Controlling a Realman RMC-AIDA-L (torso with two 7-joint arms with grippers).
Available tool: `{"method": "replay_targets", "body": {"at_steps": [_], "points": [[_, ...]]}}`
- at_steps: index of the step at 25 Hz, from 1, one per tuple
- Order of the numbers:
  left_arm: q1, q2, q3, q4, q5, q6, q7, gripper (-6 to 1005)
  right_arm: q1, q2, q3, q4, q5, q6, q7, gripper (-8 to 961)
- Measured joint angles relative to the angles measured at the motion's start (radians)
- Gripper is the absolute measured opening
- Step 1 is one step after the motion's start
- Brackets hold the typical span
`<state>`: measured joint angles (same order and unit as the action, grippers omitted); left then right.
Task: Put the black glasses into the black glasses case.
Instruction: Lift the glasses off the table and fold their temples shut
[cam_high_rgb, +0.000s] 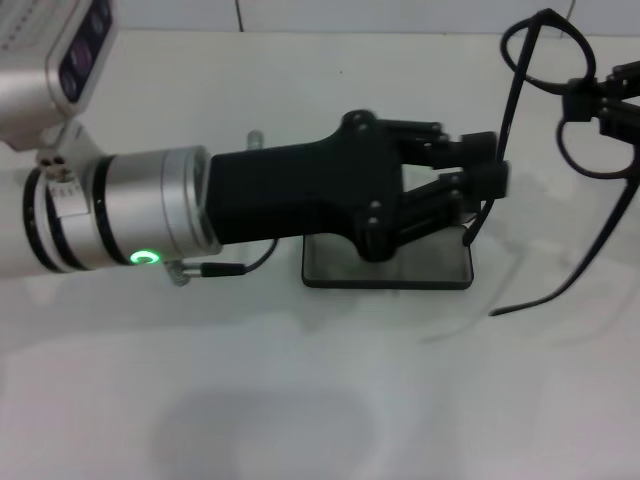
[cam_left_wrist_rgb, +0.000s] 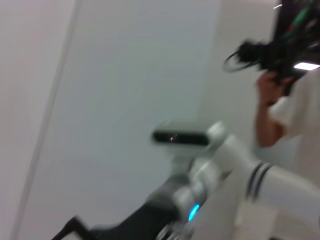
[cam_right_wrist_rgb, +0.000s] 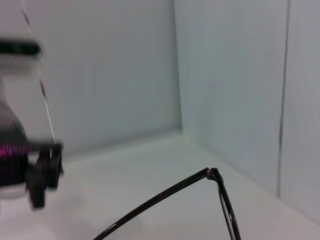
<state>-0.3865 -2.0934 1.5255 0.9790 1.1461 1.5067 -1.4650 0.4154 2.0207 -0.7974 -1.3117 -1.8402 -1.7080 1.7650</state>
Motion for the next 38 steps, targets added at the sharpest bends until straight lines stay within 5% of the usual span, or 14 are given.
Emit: {"method": "replay_targets", "body": {"at_steps": [4,9,38], "points": [[-0.053,-0.002,0.003,-0.056,-0.048,0.049,0.033,270,0.006,-0.004,-0.006,0.174,0.111,0.001,-0.107,106],[-0.081,-0.002,0.017,-0.107,-0.088,0.052,0.066,44,0.046,-0.003,-0.016,0.288,0.124,-0.012,-0.162,106],[-0.177,-0.008,0.043,-0.306,-0.159,0.05,0.181,35,0.089,0.001,-0.133,0.396,0.248,-0.062,-0.219,105]]}}
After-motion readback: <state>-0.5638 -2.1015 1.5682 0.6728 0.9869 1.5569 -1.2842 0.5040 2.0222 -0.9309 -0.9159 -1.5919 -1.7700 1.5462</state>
